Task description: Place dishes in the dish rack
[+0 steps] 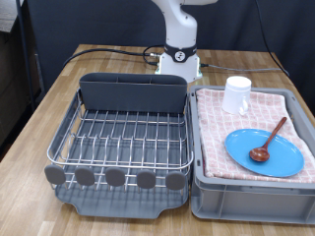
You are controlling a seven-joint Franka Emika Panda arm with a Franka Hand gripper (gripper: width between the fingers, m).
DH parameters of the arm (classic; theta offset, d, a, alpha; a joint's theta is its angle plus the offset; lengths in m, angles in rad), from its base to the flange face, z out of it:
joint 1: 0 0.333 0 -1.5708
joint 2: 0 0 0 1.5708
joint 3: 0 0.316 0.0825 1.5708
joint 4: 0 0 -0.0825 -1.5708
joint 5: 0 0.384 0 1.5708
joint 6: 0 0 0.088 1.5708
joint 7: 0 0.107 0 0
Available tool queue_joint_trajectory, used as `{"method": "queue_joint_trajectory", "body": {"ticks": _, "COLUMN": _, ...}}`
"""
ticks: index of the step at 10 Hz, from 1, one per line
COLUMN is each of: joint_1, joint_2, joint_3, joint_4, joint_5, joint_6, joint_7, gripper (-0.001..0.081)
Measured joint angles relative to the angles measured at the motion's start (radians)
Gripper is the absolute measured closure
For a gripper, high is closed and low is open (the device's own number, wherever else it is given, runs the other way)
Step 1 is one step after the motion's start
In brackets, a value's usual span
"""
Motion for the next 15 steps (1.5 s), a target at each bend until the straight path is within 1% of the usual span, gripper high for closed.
{"method": "queue_joint_trajectory", "body": {"ticks": 1, "joint_1": 0.0, "joint_2": 0.002, "joint_3": 0.005, "joint_4": 0.0, "joint_5": 0.004, "joint_6": 0.012, "joint_7": 0.021, "gripper": 0.0004}}
{"method": "queue_joint_trajectory", "body": {"ticks": 2, "joint_1": 0.0, "joint_2": 0.008, "joint_3": 0.022, "joint_4": 0.0, "joint_5": 0.005, "joint_6": 0.042, "joint_7": 0.068, "gripper": 0.0004}}
{"method": "queue_joint_trajectory", "body": {"ticks": 3, "joint_1": 0.0, "joint_2": 0.022, "joint_3": 0.049, "joint_4": 0.0, "joint_5": 0.008, "joint_6": 0.087, "joint_7": 0.126, "gripper": 0.0004}}
{"method": "queue_joint_trajectory", "body": {"ticks": 4, "joint_1": 0.0, "joint_2": 0.044, "joint_3": 0.078, "joint_4": 0.001, "joint_5": 0.014, "joint_6": 0.12, "joint_7": 0.209, "gripper": 0.0004}}
{"method": "queue_joint_trajectory", "body": {"ticks": 6, "joint_1": 0.0, "joint_2": 0.107, "joint_3": 0.133, "joint_4": 0.022, "joint_5": 0.038, "joint_6": 0.144, "joint_7": 0.398, "gripper": 0.0004}}
{"method": "queue_joint_trajectory", "body": {"ticks": 9, "joint_1": 0.0, "joint_2": 0.216, "joint_3": 0.2, "joint_4": 0.073, "joint_5": 0.061, "joint_6": 0.205, "joint_7": 0.576, "gripper": 0.0004}}
{"method": "queue_joint_trajectory", "body": {"ticks": 10, "joint_1": 0.0, "joint_2": 0.249, "joint_3": 0.219, "joint_4": 0.093, "joint_5": 0.064, "joint_6": 0.22, "joint_7": 0.621, "gripper": 0.0004}}
{"method": "queue_joint_trajectory", "body": {"ticks": 13, "joint_1": 0.001, "joint_2": 0.33, "joint_3": 0.264, "joint_4": 0.145, "joint_5": 0.062, "joint_6": 0.263, "joint_7": 0.696, "gripper": 0.0004}}
{"method": "queue_joint_trajectory", "body": {"ticks": 15, "joint_1": 0.005, "joint_2": 0.36, "joint_3": 0.282, "joint_4": 0.158, "joint_5": 0.079, "joint_6": 0.303, "joint_7": 0.706, "gripper": 0.0004}}
